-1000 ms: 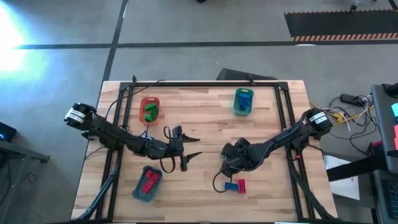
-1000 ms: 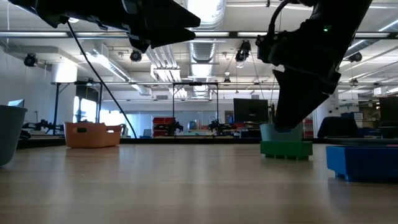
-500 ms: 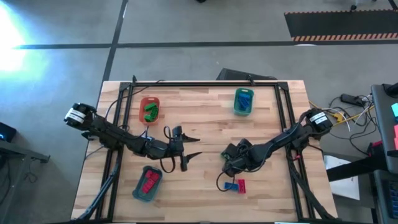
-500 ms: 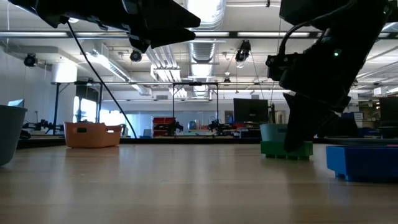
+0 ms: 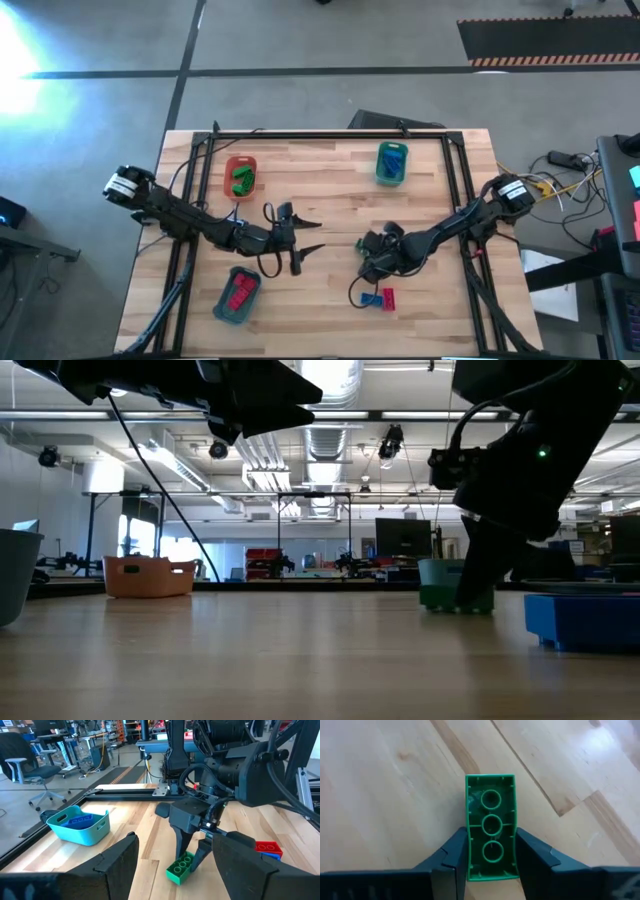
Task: Sort & place blocks by color
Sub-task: Put the green game piece into the orange bin
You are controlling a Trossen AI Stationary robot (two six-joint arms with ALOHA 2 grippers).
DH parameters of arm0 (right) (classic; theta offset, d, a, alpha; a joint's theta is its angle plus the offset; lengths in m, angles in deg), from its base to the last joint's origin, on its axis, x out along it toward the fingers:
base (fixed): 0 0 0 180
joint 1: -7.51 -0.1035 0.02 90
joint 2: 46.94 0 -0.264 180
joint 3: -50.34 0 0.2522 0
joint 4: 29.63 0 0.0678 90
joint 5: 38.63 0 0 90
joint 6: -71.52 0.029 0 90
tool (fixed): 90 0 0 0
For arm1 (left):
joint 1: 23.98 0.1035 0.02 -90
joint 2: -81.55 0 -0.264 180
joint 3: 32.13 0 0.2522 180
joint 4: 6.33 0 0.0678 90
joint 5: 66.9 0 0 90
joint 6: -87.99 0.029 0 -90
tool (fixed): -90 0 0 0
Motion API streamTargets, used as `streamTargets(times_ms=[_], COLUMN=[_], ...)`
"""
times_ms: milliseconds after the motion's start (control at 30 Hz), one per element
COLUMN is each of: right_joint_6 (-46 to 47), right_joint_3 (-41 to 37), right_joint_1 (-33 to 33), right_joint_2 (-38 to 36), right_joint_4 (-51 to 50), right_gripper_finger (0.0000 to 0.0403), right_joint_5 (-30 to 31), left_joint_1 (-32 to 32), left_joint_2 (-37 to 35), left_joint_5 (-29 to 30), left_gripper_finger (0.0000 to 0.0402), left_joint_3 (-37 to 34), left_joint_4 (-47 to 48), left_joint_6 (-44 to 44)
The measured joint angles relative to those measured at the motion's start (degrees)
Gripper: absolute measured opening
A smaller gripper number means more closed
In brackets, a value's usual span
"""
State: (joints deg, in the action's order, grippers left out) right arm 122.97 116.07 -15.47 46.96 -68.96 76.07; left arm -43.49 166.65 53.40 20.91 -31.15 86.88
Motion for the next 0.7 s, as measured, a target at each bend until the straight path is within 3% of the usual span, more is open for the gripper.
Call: streamTargets(times_ms=[167,367,500,700], right_joint_6=[-3.62,-12.02,-24.78,-42.15], right_joint_3=[-0.02,-0.59,-4.18,-12.73], right_joint_1=[-0.54,-2.41,-4.94,-6.16], right_joint_2=[-1.47,-6.42,-10.20,-12.88], right_joint_4=[1.13,8.31,26.08,60.33], right_gripper_finger=[0.0115,0.0115,0.0115,0.0115], right_joint_5=[2.48,9.03,11.60,11.29], left_joint_1=[-0.11,-0.11,-0.15,-0.12], left_joint_2=[0.00,0.00,0.00,0.00], left_joint_5=[-0.48,-9.46,-11.37,-11.41], left_gripper_finger=[0.0235,0.0235,0.0235,0.0235], left_joint_3=[0.00,0.00,-0.09,0.02], left_joint_4=[-1.00,-6.73,-8.57,-10.90], left_joint_6=[-0.04,1.41,3.01,3.21])
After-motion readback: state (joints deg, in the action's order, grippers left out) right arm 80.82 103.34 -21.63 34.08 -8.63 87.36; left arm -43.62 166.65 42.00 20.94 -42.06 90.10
